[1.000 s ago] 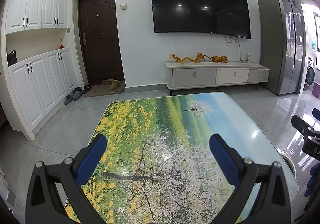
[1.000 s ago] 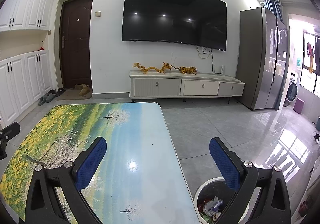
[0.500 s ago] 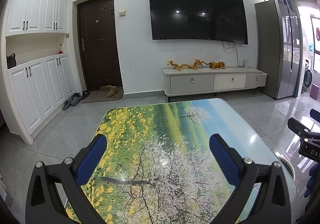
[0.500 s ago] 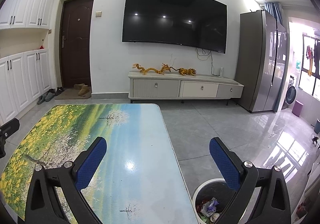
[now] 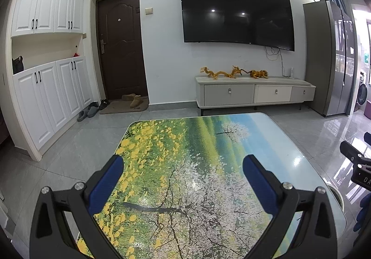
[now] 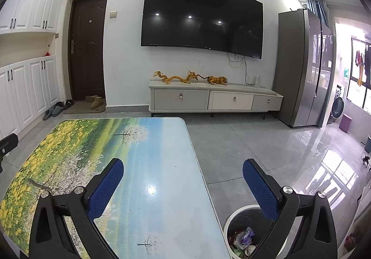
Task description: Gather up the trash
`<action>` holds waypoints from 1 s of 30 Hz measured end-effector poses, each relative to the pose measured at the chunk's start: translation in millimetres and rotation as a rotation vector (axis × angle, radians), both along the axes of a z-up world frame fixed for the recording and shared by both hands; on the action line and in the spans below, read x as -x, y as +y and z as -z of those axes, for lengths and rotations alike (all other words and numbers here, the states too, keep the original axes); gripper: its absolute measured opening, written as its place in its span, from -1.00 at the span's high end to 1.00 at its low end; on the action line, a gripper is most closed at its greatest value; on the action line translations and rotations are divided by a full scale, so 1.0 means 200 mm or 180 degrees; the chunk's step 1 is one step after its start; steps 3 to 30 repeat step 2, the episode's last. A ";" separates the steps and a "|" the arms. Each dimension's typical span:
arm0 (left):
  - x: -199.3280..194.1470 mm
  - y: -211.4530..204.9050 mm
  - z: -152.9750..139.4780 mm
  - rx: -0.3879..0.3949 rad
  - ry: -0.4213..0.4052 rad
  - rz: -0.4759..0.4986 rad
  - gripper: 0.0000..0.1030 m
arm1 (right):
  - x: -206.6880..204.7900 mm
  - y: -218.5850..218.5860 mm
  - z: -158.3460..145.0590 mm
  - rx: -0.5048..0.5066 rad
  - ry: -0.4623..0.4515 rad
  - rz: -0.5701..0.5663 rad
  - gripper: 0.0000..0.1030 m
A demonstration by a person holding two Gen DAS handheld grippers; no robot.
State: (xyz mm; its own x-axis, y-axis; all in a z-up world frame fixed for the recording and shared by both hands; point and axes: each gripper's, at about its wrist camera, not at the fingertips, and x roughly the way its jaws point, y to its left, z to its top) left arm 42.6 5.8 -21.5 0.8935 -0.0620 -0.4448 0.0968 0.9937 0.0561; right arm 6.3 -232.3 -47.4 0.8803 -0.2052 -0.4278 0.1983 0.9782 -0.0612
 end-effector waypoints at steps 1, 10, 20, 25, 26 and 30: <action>0.00 0.00 0.00 0.0000 0.0007 0.0003 -1.00 | 0.00 0.00 0.00 0.0003 -0.0001 0.0003 -1.00; -0.01 0.00 0.00 0.0004 0.0013 0.0002 -1.00 | 0.00 0.00 0.00 0.0008 0.0001 0.0008 -1.00; -0.01 0.00 0.00 0.0004 0.0013 0.0002 -1.00 | 0.00 0.00 0.00 0.0008 0.0001 0.0008 -1.00; -0.01 0.00 0.00 0.0004 0.0013 0.0002 -1.00 | 0.00 0.00 0.00 0.0008 0.0001 0.0008 -1.00; -0.01 0.00 0.00 0.0004 0.0013 0.0002 -1.00 | 0.00 0.00 0.00 0.0008 0.0001 0.0008 -1.00; -0.01 0.00 0.00 0.0004 0.0013 0.0002 -1.00 | 0.00 0.00 0.00 0.0008 0.0001 0.0008 -1.00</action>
